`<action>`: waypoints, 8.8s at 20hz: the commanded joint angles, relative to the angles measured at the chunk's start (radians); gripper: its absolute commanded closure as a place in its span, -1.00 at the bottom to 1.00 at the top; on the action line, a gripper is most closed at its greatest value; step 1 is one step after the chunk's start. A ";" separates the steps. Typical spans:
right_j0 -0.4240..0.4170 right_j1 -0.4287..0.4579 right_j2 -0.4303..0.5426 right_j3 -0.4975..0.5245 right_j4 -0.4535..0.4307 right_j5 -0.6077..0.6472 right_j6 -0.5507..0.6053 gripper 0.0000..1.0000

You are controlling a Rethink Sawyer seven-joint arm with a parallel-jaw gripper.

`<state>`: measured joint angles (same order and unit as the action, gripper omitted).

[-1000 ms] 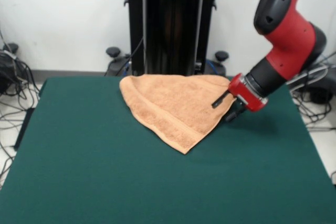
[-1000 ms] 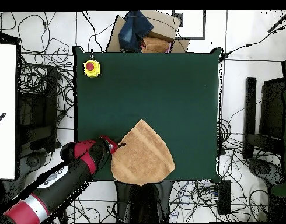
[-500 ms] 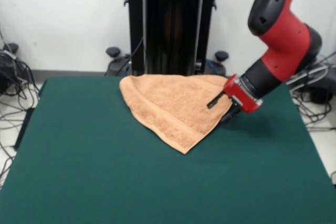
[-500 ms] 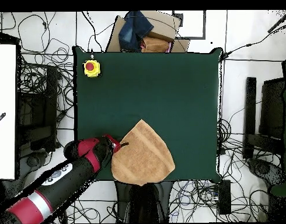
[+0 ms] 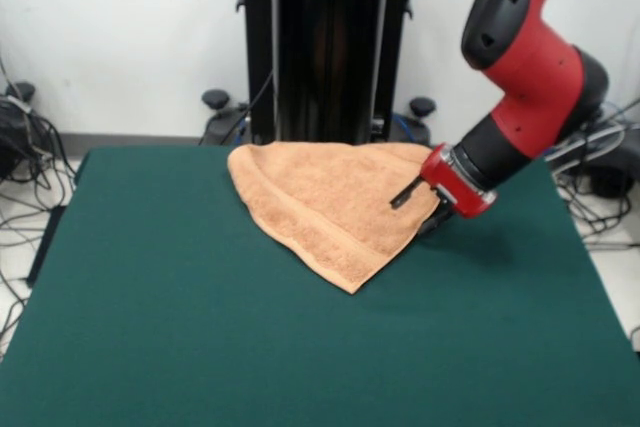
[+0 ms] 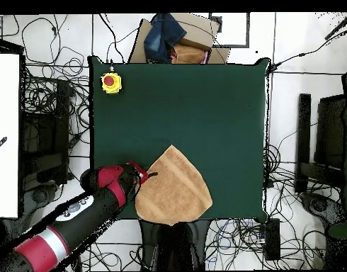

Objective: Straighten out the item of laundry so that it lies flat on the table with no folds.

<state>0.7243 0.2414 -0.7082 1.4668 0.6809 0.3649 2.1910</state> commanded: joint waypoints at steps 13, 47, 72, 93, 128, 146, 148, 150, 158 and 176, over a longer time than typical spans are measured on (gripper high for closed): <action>0.108 0.068 0.067 -0.007 0.026 -0.028 0.286 -1.00; -0.042 -0.159 0.242 0.142 -0.106 -0.065 0.142 -1.00; -0.035 -0.151 0.381 0.304 -0.135 -0.371 0.196 -1.00; 0.067 -0.137 0.251 0.178 -0.074 -0.131 0.185 -1.00; 0.066 -0.135 0.227 0.114 -0.063 -0.084 0.210 -1.00; 0.085 -0.079 0.207 0.046 -0.031 -0.069 0.253 -1.00; 0.087 -0.058 0.205 0.029 -0.022 -0.077 0.259 -1.00; 0.094 -0.037 0.200 0.012 -0.011 -0.080 0.268 -1.00; 0.119 0.010 0.186 -0.015 0.028 -0.080 0.284 -1.00; 0.142 0.042 0.170 -0.011 0.065 -0.065 0.278 -1.00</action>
<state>0.8690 0.2311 -0.6321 1.5371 0.6901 0.2263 2.1910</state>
